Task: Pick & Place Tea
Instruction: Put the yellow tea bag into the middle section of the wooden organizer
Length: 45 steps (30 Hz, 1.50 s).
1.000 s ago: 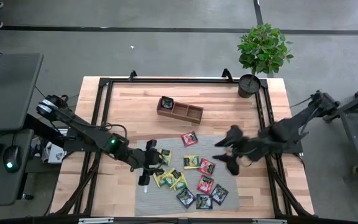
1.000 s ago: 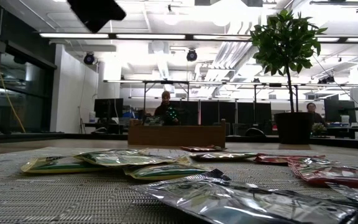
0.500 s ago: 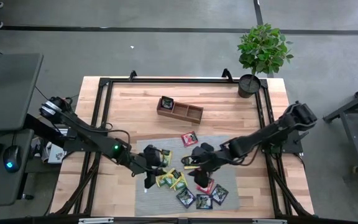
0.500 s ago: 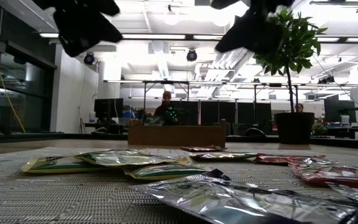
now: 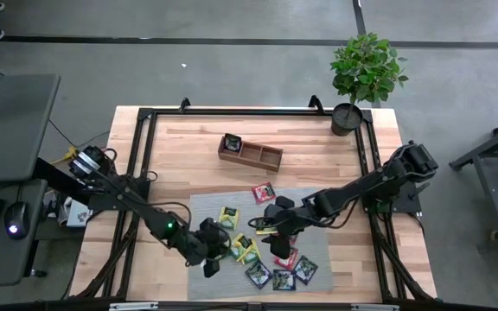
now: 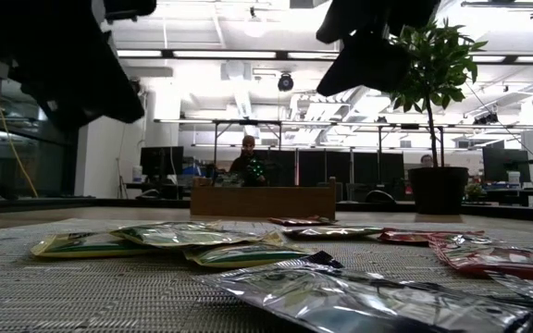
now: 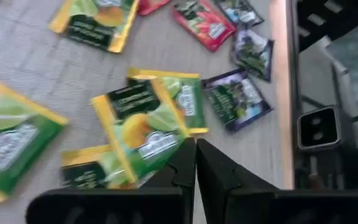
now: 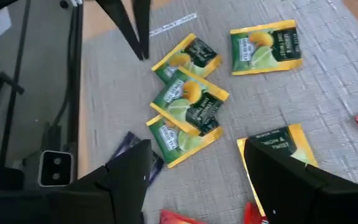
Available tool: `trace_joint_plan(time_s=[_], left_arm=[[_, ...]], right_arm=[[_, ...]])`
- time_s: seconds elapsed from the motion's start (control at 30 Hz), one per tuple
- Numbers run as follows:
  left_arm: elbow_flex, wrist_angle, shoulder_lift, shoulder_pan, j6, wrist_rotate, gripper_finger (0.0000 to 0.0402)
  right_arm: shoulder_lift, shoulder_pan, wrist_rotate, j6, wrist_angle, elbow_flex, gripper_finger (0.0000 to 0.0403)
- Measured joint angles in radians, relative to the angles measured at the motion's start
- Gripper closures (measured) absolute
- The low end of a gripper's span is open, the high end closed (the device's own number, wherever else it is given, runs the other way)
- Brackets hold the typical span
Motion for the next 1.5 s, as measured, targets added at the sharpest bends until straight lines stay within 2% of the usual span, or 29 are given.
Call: trace_joint_plan(time_s=[0.33,0.5,0.77,1.1,1.3,1.5], left_arm=[[0.0,0.125,0.094,0.003,-0.037,-0.007,0.0401],[0.0,0.155,0.136,0.003,-0.048,-0.007,0.0401],[0.0,0.143,0.151,0.01,-0.032,0.0,0.0401],[0.003,0.146,0.234,0.016,-0.065,0.039,0.0401],[0.004,0.134,0.255,0.016,-0.092,0.029,0.0401],[0.004,0.118,0.256,0.015,-0.093,0.024,0.0401]], right_arm=[[0.031,-0.075,-0.126,0.139,0.027,0.0,0.0151],[0.072,-0.104,-0.183,0.152,0.064,0.0,0.0151],[0.115,-0.12,-0.214,0.152,0.067,0.0,0.0151],[0.129,-0.12,-0.238,0.179,0.096,0.0,0.0151],[0.142,-0.142,-0.286,0.25,0.139,0.0,0.0151],[0.217,-0.17,-0.352,0.328,0.206,0.0,0.0151]])
